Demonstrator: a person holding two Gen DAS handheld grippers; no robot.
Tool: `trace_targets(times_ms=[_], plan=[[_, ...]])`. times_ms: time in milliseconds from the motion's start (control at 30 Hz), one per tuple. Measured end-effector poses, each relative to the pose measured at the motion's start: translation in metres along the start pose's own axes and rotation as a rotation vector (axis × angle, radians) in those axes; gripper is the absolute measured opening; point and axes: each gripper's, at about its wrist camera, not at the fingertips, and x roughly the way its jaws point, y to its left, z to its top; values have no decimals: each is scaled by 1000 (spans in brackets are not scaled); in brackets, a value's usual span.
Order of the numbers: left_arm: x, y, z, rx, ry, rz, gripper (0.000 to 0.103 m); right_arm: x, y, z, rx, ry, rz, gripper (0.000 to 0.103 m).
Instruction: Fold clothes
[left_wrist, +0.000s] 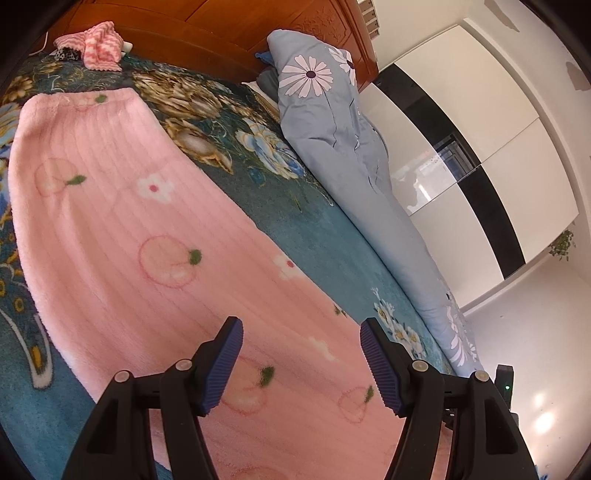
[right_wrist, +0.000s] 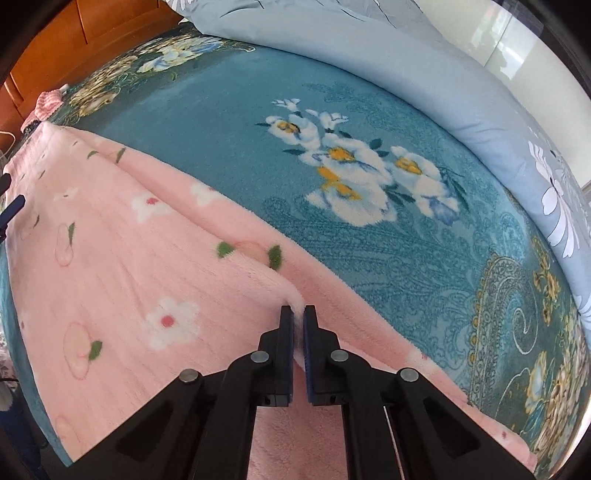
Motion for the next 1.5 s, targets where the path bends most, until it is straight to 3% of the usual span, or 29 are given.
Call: trace_targets(times_ms=[367,500,600,733,900,1033,1133,1200,1267,1500], plan=[[6,-5,-2,22,30,-24,70,2,-6,13,27,-16,-56,4],[18,-14,-9,61,84,-50,70,-50,-17,-2,107,-102,-82,26],[21,-28,-20,109,116,-45,70,-112,-39,-56,240,-251,-46,30],[8,-66,-54,249,171,-59,70,-166,-77,-178,550,-410,-46,50],[13,-122,-109,415,283,-50,70,-160,-111,-328,998,-511,95,58],[28,-154,-153,573,348,53,70,-129,-124,-380,1273,-597,235,58],[39,-155,-171,622,381,159,70,-118,-125,-391,1395,-703,286,58],[40,-152,-173,627,373,200,70,-111,-127,-385,1412,-710,303,67],[41,-150,-171,628,364,241,70,-104,-129,-383,1426,-707,323,69],[41,-148,-175,641,353,247,70,-93,-138,-368,1424,-718,345,70]])
